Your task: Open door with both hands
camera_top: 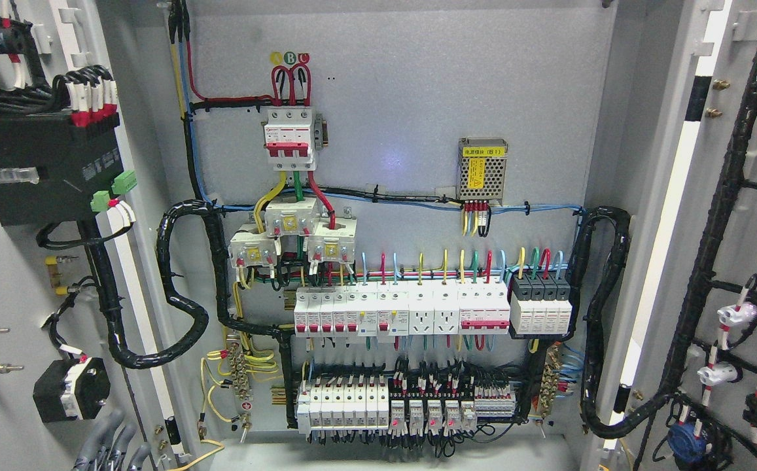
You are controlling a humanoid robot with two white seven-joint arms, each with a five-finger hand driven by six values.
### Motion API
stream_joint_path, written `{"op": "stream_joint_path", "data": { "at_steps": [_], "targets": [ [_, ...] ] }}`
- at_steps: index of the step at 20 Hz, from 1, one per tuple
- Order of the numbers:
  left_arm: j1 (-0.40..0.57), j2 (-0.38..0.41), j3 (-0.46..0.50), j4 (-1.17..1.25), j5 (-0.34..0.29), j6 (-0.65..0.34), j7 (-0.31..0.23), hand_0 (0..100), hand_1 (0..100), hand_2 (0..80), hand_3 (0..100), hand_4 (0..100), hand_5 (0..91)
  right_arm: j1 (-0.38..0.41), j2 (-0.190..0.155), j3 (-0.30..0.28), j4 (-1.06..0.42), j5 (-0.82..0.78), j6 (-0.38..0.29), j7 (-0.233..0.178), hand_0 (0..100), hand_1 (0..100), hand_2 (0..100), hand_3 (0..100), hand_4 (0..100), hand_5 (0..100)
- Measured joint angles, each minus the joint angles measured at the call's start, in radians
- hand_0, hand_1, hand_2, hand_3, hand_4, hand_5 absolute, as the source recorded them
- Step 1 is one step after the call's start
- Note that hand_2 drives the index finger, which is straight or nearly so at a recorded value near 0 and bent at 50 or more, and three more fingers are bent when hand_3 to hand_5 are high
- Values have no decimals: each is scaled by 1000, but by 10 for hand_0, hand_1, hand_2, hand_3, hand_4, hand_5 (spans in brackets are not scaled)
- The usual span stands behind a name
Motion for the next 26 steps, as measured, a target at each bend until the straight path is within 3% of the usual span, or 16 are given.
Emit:
{"op": "stream_joint_path", "data": {
  "at_steps": [26],
  "targets": [
    [21, 103, 228, 54, 207, 5, 3, 0, 0, 0, 0, 0, 0, 2, 5, -47, 52, -16, 5, 3, 192, 0, 0, 0, 0, 0]
  ]
}}
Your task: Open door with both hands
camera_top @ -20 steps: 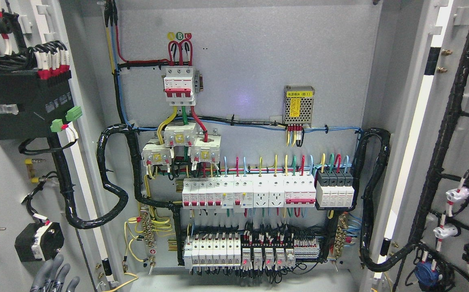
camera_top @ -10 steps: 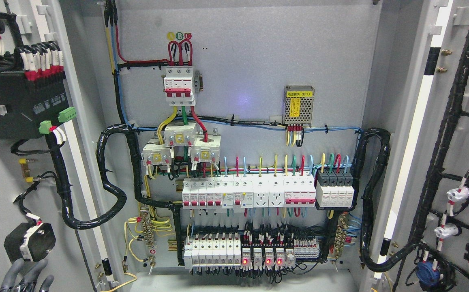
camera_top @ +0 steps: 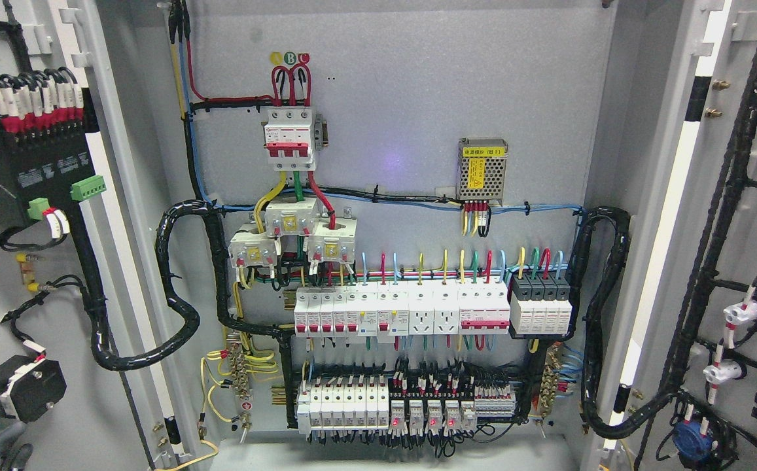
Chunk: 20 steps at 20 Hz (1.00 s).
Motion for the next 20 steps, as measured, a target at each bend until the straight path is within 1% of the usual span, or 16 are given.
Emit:
{"op": "stream_joint_path", "data": {
  "at_steps": [6, 12, 20],
  "targets": [
    [-3, 28, 41, 30, 48, 3, -3, 0, 0, 0, 0, 0, 0, -1, -3, -2, 7, 0, 0, 0, 191, 0, 0, 0, 0, 0],
    [-13, 52, 67, 68, 80, 4, -3, 0, 0, 0, 0, 0, 0, 0, -8, 3, 5, 1, 0, 1, 192, 0, 0, 0, 0, 0],
    [-23, 84, 92, 109, 120, 4, -3, 0, 0, 0, 0, 0, 0, 0, -25, 16, 1, 2, -1, 5, 192, 0, 0, 0, 0, 0]
  ]
}}
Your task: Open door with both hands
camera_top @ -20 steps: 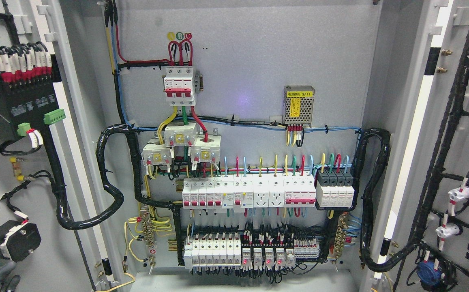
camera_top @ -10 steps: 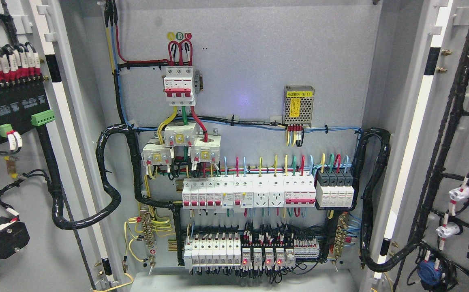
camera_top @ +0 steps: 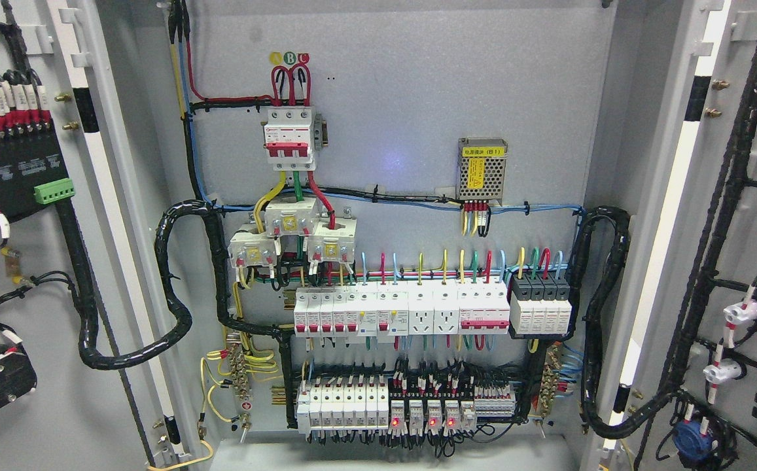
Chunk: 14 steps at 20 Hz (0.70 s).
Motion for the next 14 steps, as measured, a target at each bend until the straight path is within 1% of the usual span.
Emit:
{"op": "stream_joint_path", "data": {
  "at_steps": [14],
  "targets": [
    [-6, 45, 30, 59, 56, 1, 0, 0, 0, 0, 0, 0, 0, -5, -32, 25, -4, 1, -7, 1, 192, 0, 0, 0, 0, 0]
  ]
}}
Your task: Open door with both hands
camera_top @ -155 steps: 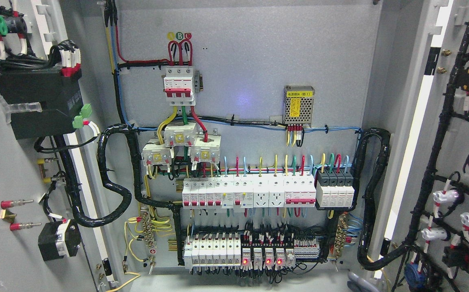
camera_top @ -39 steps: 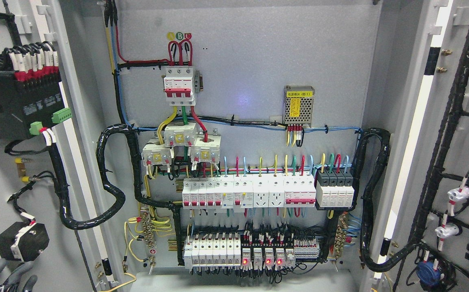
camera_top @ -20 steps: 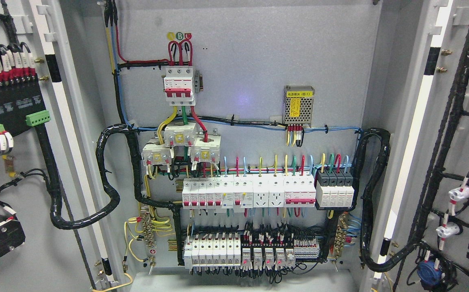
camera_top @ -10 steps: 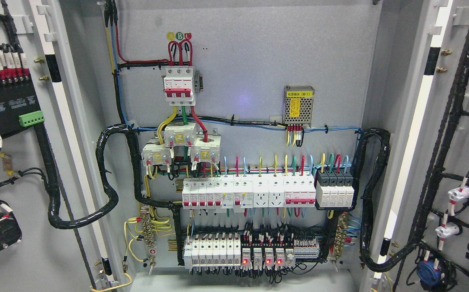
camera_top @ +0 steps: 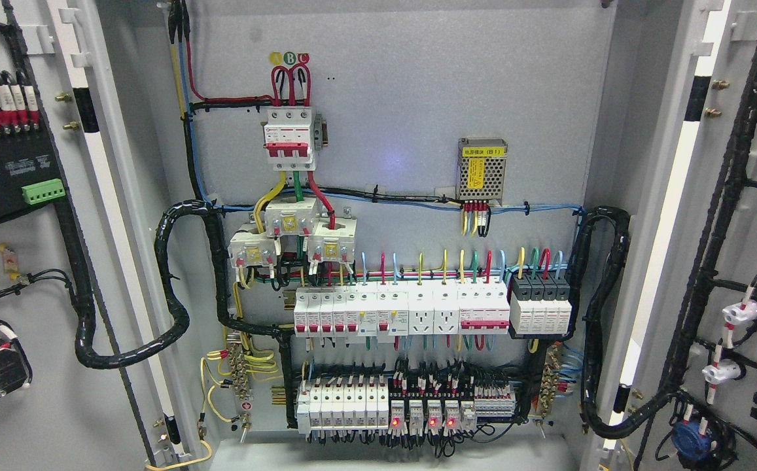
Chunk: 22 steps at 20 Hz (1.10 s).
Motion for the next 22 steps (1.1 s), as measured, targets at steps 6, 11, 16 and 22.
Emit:
{"op": "stream_joint_path", "data": {
  "at_steps": [6, 11, 16, 22],
  "targets": [
    [-10, 14, 7, 25, 11, 0, 0, 0, 0, 0, 0, 0, 0, -1, -10, 4, -8, 1, -2, 0, 192, 0, 0, 0, 0, 0],
    [-14, 21, 11, 39, 15, 0, 0, 0, 0, 0, 0, 0, 0, 1, -16, 7, -15, 1, -3, 1, 191, 0, 0, 0, 0, 0],
    [-13, 26, 10, 45, 16, 0, 0, 0, 0, 0, 0, 0, 0, 4, -20, 14, -31, 1, -20, 1, 191, 0, 0, 0, 0, 0],
    [-5, 30, -6, 41, 16, 0, 0, 0, 0, 0, 0, 0, 0, 4, -28, 31, -48, 5, -37, 4, 191, 0, 0, 0, 0, 0]
  ]
}}
